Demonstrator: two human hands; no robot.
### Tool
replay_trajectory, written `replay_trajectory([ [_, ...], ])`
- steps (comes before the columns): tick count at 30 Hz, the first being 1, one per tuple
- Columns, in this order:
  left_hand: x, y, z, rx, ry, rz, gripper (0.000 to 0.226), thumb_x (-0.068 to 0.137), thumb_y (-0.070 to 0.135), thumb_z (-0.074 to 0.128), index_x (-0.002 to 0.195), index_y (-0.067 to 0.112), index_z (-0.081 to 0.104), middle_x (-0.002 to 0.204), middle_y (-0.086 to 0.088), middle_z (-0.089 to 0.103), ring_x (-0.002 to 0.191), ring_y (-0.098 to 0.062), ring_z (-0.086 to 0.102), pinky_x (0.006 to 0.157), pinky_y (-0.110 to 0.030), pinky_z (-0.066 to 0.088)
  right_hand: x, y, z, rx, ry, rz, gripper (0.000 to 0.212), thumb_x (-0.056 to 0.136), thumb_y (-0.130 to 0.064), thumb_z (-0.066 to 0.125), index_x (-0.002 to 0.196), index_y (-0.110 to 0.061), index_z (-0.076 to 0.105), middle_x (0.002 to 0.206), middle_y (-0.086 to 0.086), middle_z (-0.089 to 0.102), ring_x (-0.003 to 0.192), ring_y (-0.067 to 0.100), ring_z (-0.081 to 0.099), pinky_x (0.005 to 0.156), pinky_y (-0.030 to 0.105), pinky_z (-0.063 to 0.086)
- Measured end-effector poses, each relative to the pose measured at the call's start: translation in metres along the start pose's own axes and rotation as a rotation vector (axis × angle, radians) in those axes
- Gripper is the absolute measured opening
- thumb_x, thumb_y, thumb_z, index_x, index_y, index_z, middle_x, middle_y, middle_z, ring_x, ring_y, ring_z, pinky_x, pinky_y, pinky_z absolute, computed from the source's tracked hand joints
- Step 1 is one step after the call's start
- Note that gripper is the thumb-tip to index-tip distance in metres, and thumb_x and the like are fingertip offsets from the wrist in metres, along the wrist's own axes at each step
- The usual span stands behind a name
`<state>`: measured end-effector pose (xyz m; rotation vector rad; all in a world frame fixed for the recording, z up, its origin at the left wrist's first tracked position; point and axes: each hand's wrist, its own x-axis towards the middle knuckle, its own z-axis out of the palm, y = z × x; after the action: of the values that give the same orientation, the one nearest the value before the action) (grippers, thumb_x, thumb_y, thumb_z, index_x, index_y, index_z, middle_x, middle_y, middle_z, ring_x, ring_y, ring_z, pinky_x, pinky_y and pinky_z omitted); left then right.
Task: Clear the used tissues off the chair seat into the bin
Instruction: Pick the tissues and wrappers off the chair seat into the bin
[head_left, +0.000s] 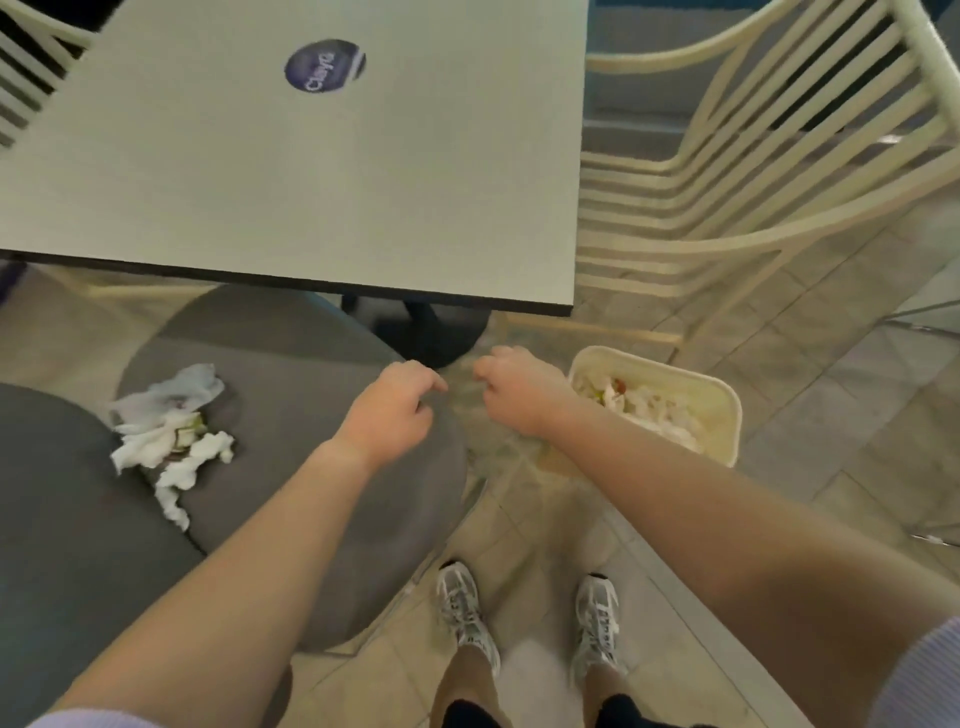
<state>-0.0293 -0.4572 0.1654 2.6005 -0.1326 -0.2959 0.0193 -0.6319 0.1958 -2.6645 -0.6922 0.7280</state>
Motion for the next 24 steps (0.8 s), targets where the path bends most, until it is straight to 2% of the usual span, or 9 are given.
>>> replay_trajectory([
  [5,-0.036,-0.073,-0.021,0.024,-0.002,-0.140,0.035,0.077,-0.001,0.051,0.107,0.012,0.062,0.109,-0.007,0.057,0.107,-0.027,0.046,0.091,-0.040,0.042,0.039,-0.069,0.021,-0.016,-0.076,-0.044,0.036,0.089,-0.011,0.040,0.123,-0.012,0.051,0.120,0.010,0.049,0.116,0.029,0.044,0.092,0.044,0.047],
  [11,-0.065,-0.147,-0.039,0.051,0.086,-0.334,0.040,0.073,0.000,0.053,0.110,0.012,0.062,0.111,-0.011,0.055,0.105,-0.033,0.046,0.086,-0.044,0.044,0.088,-0.139,0.043,-0.052,-0.121,-0.156,0.036,0.089,-0.011,0.041,0.124,-0.010,0.048,0.120,0.013,0.047,0.117,0.032,0.043,0.092,0.043,0.046],
  [14,-0.077,-0.176,-0.039,0.047,0.110,-0.430,0.040,0.075,0.003,0.055,0.114,0.012,0.059,0.114,-0.011,0.052,0.108,-0.033,0.045,0.086,-0.044,0.043,0.112,-0.167,0.057,-0.075,-0.178,-0.224,0.036,0.090,-0.011,0.041,0.126,-0.010,0.045,0.122,0.013,0.045,0.117,0.032,0.041,0.089,0.042,0.046],
  [18,-0.090,-0.215,-0.039,0.027,0.151,-0.600,0.039,0.079,0.008,0.056,0.118,0.013,0.057,0.118,-0.010,0.049,0.114,-0.031,0.041,0.088,-0.044,0.042,0.154,-0.198,0.075,-0.124,-0.246,-0.338,0.039,0.092,-0.015,0.042,0.130,-0.011,0.043,0.127,0.013,0.043,0.120,0.034,0.039,0.094,0.047,0.045],
  [24,-0.105,-0.267,-0.046,-0.002,0.244,-0.810,0.042,0.078,0.010,0.056,0.119,0.017,0.057,0.122,-0.004,0.048,0.116,-0.027,0.039,0.089,-0.041,0.041,0.219,-0.241,0.103,-0.187,-0.345,-0.455,0.042,0.094,-0.023,0.048,0.134,-0.013,0.040,0.134,0.010,0.040,0.125,0.032,0.038,0.097,0.046,0.043],
])
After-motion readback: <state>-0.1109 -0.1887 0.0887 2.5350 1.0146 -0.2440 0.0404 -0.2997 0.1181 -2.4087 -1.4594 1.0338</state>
